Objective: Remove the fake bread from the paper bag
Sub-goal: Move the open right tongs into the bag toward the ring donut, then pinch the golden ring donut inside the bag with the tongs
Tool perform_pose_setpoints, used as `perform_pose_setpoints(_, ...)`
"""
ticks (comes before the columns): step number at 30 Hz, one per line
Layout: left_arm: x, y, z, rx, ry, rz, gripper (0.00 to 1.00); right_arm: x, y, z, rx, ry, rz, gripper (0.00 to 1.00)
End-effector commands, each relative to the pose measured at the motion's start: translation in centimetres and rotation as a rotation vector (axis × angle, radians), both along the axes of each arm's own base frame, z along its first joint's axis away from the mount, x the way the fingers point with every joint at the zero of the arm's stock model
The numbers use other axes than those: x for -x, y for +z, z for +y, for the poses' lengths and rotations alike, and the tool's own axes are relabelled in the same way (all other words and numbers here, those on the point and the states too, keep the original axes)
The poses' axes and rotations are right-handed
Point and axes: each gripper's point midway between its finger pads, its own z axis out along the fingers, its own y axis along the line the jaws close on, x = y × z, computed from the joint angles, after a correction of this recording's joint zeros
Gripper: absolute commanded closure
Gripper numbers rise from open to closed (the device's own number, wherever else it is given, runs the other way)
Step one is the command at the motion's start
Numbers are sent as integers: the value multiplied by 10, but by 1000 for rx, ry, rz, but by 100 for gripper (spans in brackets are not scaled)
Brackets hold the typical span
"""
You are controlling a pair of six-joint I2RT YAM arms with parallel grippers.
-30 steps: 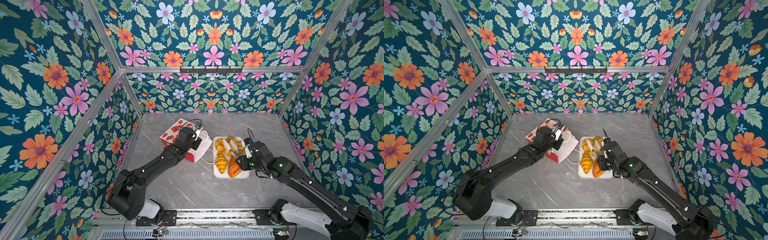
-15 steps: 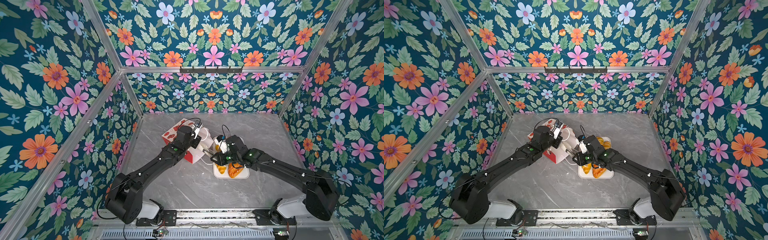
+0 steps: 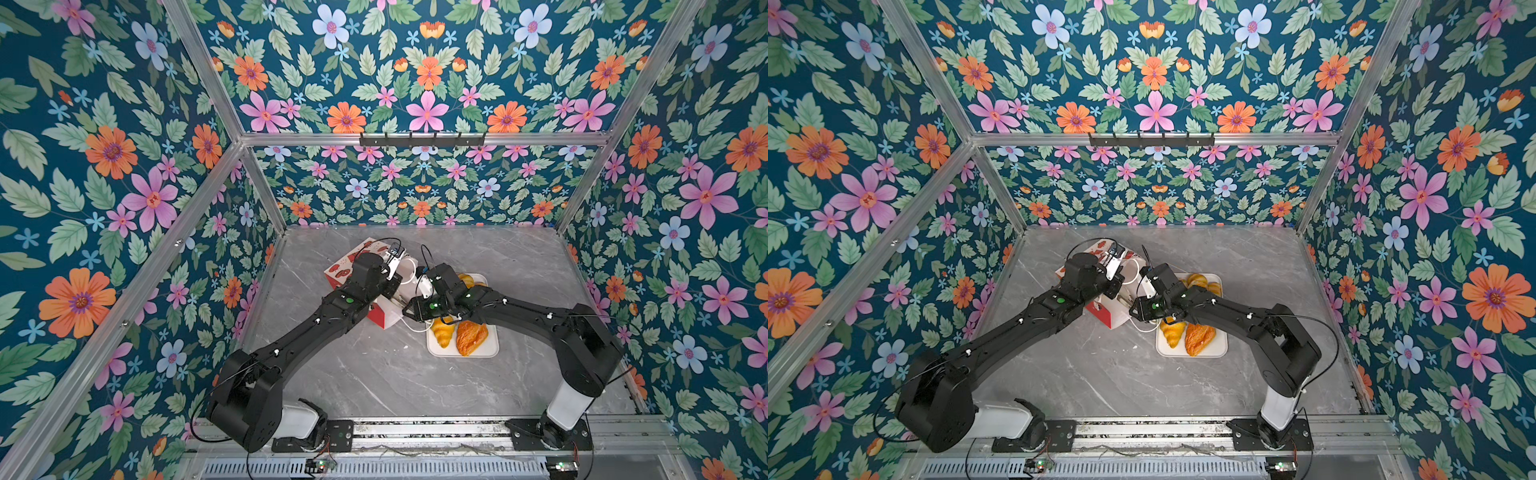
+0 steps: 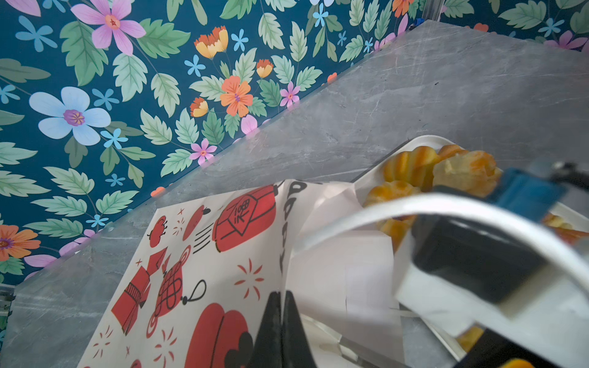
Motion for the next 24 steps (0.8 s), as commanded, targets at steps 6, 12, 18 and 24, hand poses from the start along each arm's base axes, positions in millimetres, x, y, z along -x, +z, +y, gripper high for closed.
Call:
perform_pose_setpoints(6,-2,4,-7,20,-25,-11,100,-13,-6,11,-5,-35,26,58)
perform_pose_setpoints(12,0,4,-9,40,-38,-6,100,-20,-12,18,-8,-49,47,58)
perform_pose_setpoints(18,2,3,-11,55,-46,0,100,-24,-20,27,-26,-48,80,58)
perform_pose_setpoints(24,3,3,-12,61,-51,0,100,-28,-26,35,-41,-44,101,61)
